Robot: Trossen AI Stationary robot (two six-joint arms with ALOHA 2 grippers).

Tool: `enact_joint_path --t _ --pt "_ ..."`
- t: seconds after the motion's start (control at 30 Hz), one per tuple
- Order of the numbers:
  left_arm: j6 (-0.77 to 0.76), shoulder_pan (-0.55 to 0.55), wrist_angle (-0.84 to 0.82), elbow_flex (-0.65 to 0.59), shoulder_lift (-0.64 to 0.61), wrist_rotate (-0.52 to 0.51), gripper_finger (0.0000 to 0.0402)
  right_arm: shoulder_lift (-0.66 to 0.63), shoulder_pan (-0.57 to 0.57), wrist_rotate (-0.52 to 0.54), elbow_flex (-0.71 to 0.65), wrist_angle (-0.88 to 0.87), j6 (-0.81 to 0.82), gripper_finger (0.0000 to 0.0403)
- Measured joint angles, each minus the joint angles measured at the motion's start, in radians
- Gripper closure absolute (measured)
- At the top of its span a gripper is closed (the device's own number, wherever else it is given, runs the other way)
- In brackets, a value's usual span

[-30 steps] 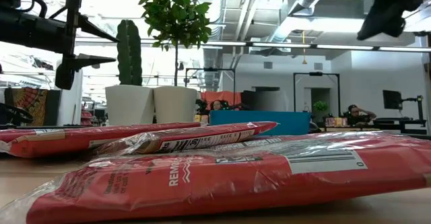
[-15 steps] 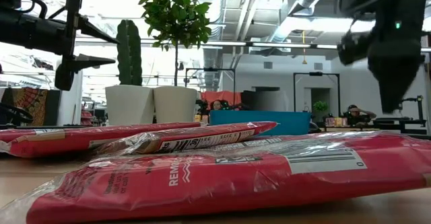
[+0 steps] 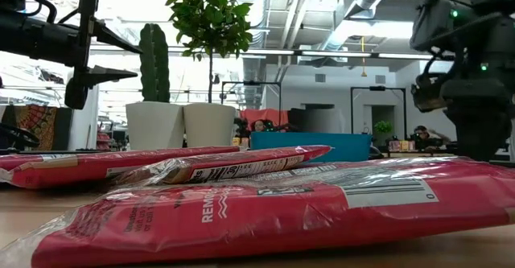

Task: Sort popcorn bags into baskets
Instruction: Put the red popcorn bag into the blue container

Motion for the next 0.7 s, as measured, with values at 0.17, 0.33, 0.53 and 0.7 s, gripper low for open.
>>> enact_joint_path --t 0.17,0.33,0.53,0.7 --pt "-0.005 0.0 -0.001 0.0 0.0 0.0 0.0218 0.008 -0.001 -0.009 -0.019 0.015 -0.003 0.0159" --pt "-0.005 0.0 -0.008 0.0 0.0 0.0 0.0218 0.003 -0.001 -0.012 -0.02 0.023 -0.002 0.0287" --pt "-0.005 0.0 -0.036 0.0 0.0 0.0 0.0218 0.004 -0.003 -0.027 -0.02 0.03 0.01 0.038" --pt "-0.006 0.0 -0.05 0.0 0.0 0.0 0.0218 0.008 -0.002 -0.027 0.019 0.01 0.013 0.0392"
